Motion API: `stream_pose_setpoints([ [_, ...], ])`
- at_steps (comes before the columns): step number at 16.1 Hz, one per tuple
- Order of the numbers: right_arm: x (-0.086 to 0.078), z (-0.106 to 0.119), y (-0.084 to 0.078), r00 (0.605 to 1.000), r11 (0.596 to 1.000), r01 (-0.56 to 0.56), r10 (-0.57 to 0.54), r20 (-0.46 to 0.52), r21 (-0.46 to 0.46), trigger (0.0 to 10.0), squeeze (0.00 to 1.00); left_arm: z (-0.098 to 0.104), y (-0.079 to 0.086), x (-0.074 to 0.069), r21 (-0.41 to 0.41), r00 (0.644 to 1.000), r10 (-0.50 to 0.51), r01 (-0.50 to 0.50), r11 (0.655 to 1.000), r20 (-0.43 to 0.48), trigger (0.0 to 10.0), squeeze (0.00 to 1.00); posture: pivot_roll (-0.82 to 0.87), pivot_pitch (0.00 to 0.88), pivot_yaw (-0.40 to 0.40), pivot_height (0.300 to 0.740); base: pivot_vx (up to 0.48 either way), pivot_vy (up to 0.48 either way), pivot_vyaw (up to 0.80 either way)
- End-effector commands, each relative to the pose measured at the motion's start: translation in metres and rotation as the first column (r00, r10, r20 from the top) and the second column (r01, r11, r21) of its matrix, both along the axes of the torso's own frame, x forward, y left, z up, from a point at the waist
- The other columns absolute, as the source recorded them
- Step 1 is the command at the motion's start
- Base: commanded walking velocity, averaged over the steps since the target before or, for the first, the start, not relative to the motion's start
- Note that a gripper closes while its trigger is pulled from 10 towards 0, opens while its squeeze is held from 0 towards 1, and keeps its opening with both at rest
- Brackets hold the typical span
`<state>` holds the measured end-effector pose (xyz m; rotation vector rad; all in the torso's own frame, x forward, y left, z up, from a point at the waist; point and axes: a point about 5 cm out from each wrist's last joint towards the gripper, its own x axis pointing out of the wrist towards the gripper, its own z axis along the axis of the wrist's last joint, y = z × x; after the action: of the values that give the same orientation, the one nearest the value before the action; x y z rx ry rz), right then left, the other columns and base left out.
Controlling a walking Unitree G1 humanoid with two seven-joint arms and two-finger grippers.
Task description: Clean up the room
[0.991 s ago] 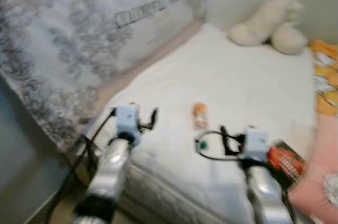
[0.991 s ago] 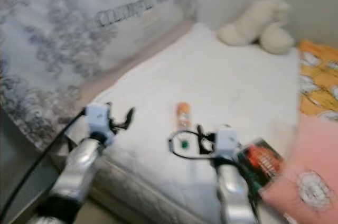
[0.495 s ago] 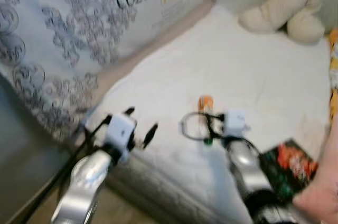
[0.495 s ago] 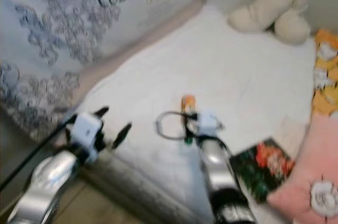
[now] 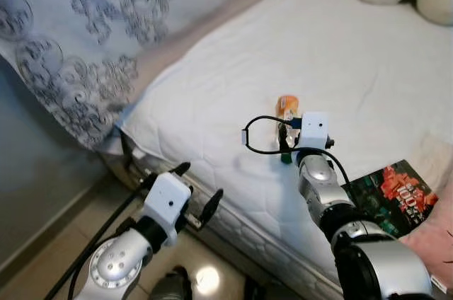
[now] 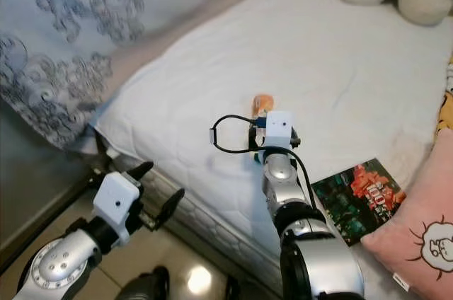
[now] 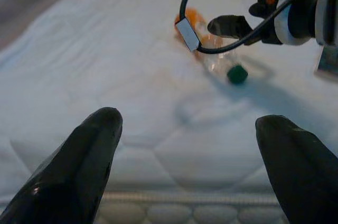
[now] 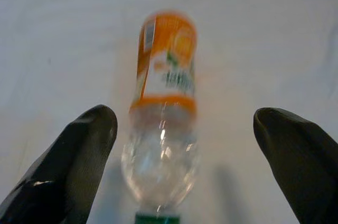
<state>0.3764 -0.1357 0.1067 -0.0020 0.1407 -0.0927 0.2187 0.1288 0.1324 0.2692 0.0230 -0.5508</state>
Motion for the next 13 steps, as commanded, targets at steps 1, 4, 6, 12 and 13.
stream_pose_setpoints([
  [1,-0.003,-0.011,0.003,0.997,0.998,0.009,-0.005,-0.073,0.057,10.0,0.00,0.002,-0.003,-0.006,0.018,1.000,0.007,-0.007,1.000,0.001,10.0,0.00,0.44,0.383,-0.096,0.740,0.000,0.000,0.00],
  [4,-0.006,-0.020,0.007,0.989,0.981,0.038,-0.009,-0.150,0.191,10.0,0.00,0.019,-0.013,-0.023,0.051,0.995,-0.096,0.094,0.994,0.039,10.0,0.00,0.48,0.417,-0.107,0.740,0.000,0.000,0.00],
  [6,-0.006,-0.022,0.009,0.985,0.969,0.047,-0.004,-0.173,0.243,10.0,0.00,0.030,-0.014,-0.027,0.058,0.993,-0.100,0.097,0.994,0.057,10.0,0.00,0.50,0.429,-0.109,0.740,0.000,0.000,0.00],
  [12,-0.006,-0.024,0.010,0.977,0.943,0.059,0.013,-0.213,0.327,0.0,0.00,0.030,-0.008,-0.021,0.080,0.998,-0.043,0.039,0.996,0.053,10.0,0.00,0.48,0.401,-0.118,0.740,0.000,0.000,0.00],
  [13,-0.007,-0.026,0.011,0.973,0.935,0.062,0.020,-0.228,0.348,0.0,0.00,0.031,-0.007,-0.018,0.082,0.998,-0.040,0.036,0.996,0.055,10.0,0.00,0.47,0.394,-0.118,0.740,0.000,0.000,0.00],
])
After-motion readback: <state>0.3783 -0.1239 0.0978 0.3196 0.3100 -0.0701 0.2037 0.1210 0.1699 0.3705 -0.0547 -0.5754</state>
